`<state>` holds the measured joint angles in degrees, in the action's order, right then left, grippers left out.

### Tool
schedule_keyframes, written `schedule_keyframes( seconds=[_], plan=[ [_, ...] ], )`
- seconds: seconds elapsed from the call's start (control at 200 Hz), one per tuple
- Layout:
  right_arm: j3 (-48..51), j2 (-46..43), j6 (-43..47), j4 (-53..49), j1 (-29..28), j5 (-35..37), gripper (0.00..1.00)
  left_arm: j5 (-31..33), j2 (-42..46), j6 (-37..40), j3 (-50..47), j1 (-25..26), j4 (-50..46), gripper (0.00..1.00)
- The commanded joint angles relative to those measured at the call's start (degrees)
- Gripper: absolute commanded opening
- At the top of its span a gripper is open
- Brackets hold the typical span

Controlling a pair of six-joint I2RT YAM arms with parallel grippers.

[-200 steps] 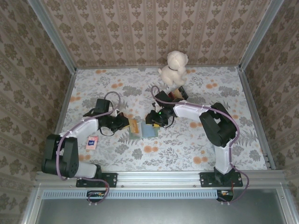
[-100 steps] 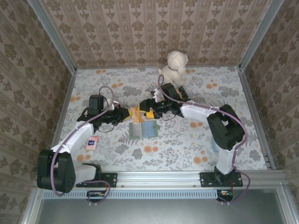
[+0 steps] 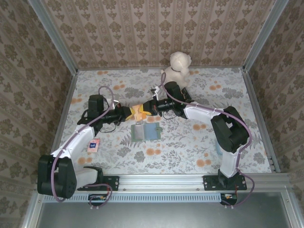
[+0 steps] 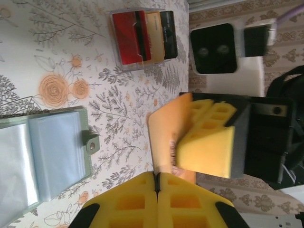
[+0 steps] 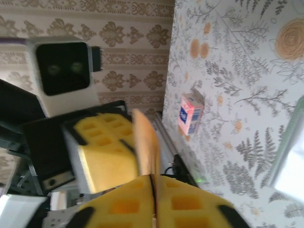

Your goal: Take the credit cards out of the card holder

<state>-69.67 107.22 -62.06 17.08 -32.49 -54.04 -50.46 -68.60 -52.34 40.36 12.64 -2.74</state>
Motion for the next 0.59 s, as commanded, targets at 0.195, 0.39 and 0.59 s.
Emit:
schedule_keyframes(
  seconds=[0.195, 0.39, 0.59],
  plan=[
    [-8.31, -4.48, 24.22, -31.75, 3.51, 14.63, 0.00, 12.75, 2.20, 12.23, 6.32, -0.43, -24.41, 0.57],
    [-13.95, -7.07, 43.33, -50.10, 8.73, 40.87, 0.00, 18.11, 1.42, 14.59, 6.08, -1.06, -28.46, 0.81],
    [-17.14, -7.08, 53.23, -51.95, 13.31, 53.70, 0.00, 19.59, -0.28, 15.89, 6.17, -1.50, -28.98, 0.95]
  ],
)
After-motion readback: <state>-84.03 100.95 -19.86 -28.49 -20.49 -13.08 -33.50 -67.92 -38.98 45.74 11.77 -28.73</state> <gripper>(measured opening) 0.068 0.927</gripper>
